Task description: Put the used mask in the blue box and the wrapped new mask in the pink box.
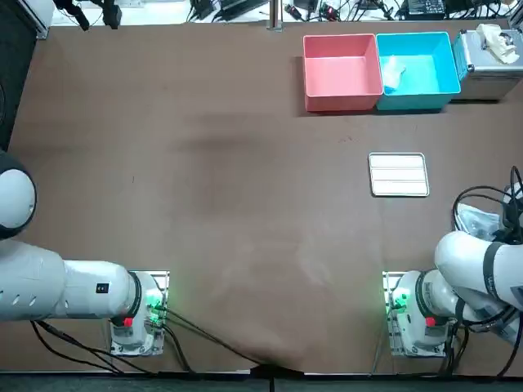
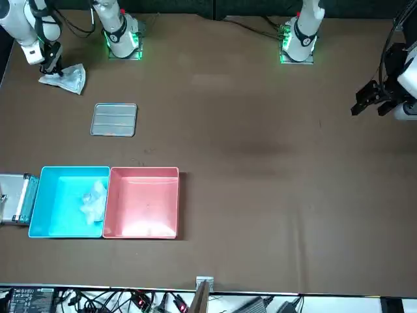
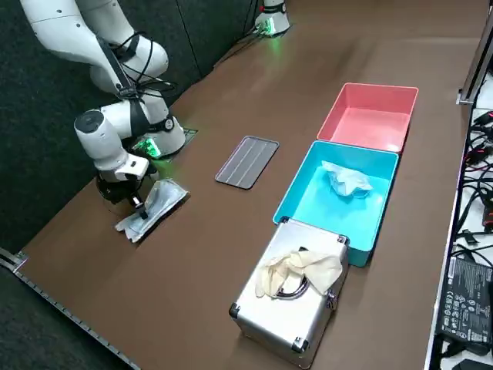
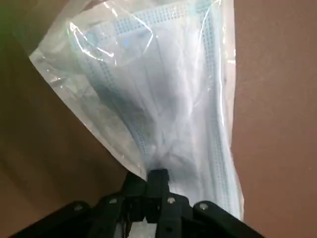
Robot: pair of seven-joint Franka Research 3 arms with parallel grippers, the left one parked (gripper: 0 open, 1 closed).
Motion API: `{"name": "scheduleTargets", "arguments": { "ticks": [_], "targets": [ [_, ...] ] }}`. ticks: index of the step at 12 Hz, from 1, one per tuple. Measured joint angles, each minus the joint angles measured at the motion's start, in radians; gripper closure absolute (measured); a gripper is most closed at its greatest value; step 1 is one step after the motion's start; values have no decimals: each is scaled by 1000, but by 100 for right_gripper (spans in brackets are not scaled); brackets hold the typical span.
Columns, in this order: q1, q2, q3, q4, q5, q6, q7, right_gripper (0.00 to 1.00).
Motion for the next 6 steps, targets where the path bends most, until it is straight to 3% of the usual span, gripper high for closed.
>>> {"name": "scheduleTargets", "arguments": {
  "ticks": [1,6],
  "targets": [
    [1,0,0,0,0,0,-1,98],
    [24,-29,0,18,0,-33,-3,99]
  ]
}}
